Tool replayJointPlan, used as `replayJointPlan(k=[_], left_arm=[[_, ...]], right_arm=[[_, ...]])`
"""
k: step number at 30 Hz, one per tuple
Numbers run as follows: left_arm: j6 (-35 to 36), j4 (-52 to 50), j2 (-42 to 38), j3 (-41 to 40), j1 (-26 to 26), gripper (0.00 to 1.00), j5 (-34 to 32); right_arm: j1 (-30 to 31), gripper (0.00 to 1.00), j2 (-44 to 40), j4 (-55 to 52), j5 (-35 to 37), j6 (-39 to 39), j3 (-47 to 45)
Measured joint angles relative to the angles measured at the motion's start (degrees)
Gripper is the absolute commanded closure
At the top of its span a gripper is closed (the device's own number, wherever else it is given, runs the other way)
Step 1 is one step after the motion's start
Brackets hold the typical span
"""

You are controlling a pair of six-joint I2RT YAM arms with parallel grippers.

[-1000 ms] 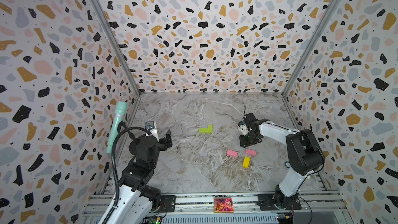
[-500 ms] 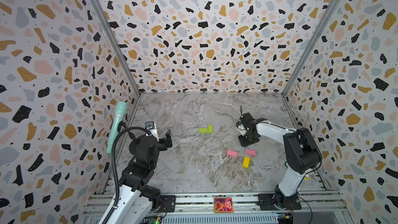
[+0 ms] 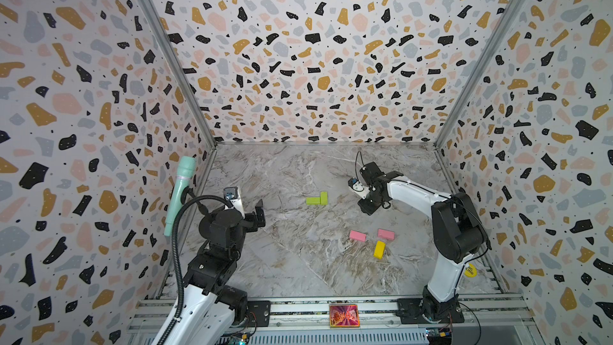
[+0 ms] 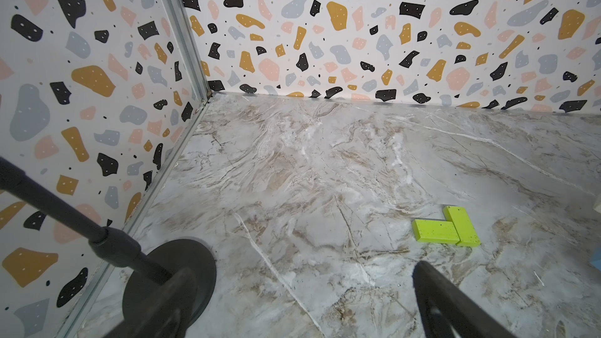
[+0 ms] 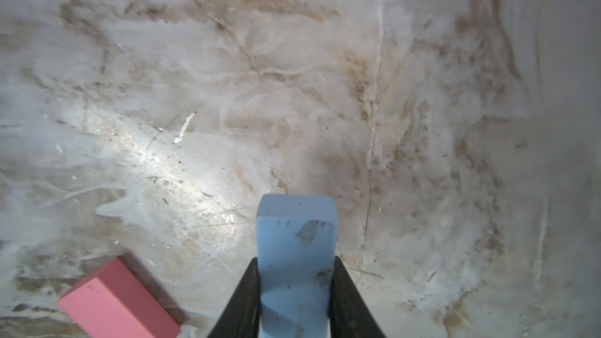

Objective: Assemble the letter t with building blocks
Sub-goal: Pick up the building block from the center of the board, then assemble the building block at the center of the board.

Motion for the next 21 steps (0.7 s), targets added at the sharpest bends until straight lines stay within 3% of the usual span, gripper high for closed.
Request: replayJointPlan(k=[14,21], left_arm=[[0.0,0.0,0.2,-0.1,0.0,0.01,0.2],[0.0,0.0,0.5,-0.2,0.0,0.01,0.2]], right_arm=[[0.5,0.83,2.0,-2.5,-6.7,-24.8,7.3],[1.3,0.83,8.6,-6.1,-9.4,-32.5,16.2]])
